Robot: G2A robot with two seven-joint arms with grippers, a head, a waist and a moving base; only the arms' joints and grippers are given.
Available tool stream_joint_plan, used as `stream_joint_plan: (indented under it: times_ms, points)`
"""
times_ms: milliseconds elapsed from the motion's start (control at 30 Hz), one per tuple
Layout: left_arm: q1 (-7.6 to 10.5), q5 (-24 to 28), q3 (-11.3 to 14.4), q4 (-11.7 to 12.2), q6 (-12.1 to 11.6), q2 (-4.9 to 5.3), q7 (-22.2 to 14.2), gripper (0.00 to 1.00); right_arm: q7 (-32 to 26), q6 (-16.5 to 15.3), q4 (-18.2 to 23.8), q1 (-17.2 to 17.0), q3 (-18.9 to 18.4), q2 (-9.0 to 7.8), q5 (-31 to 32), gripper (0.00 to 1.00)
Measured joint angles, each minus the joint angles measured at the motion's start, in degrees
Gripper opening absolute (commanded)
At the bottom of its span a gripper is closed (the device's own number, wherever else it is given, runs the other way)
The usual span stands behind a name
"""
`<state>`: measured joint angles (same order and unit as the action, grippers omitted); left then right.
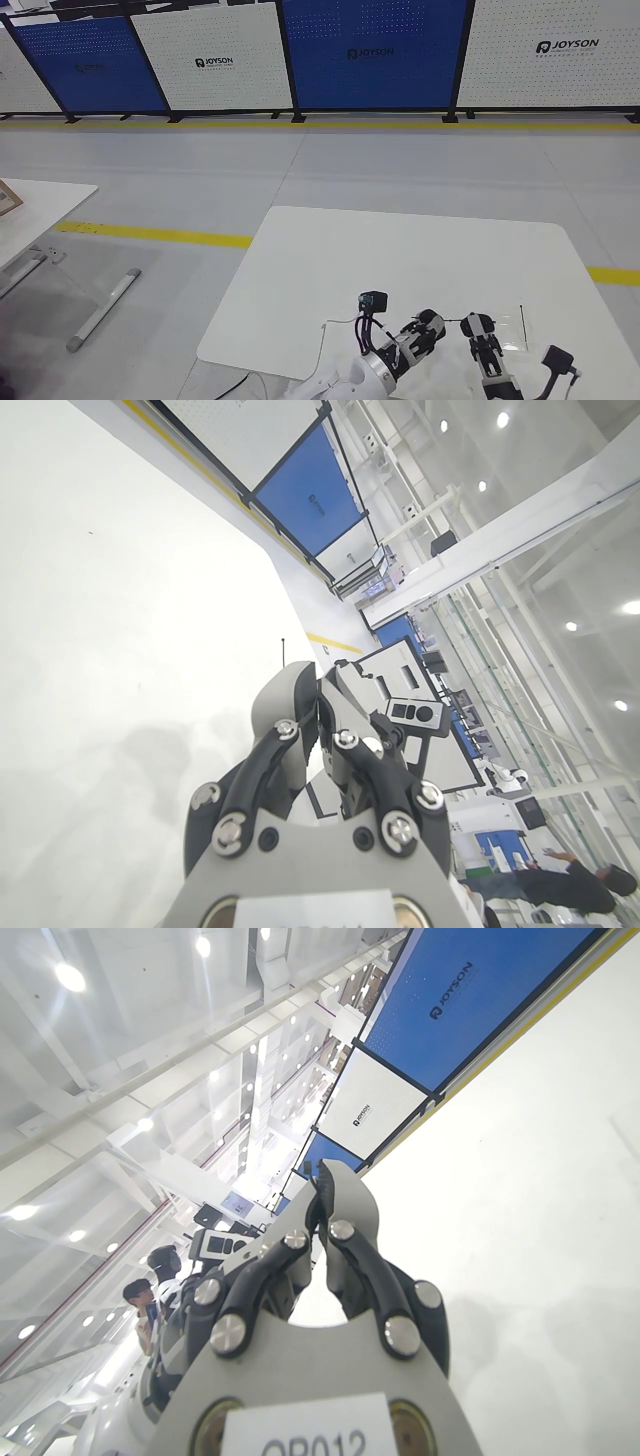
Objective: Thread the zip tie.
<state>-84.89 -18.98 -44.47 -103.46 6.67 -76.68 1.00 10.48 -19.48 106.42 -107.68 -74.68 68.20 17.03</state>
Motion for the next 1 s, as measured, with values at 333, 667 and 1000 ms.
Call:
stream_joint_plan:
  times_ms: [333, 667, 1000]
  points:
    - [-0.77, 4.6, -1.8, -0.1, -1.8, -0.11, 1.9, 0.00, -1.2, 0.0, 0.0, 0.1, 0.2, -0.17, 2.9, 1.00]
    - [-2.57, 7.8, -5.4, -1.8, -6.0, -0.05, 8.5, 0.00, -1.3, 0.0, 0.0, -0.4, 0.2, -0.48, 3.5, 1.00]
    - [-2.67, 7.3, -5.2, -2.0, -6.5, -0.04, 8.2, 0.00, -1.0, 0.7, -0.1, 0.0, 0.0, -0.45, 4.2, 1.00]
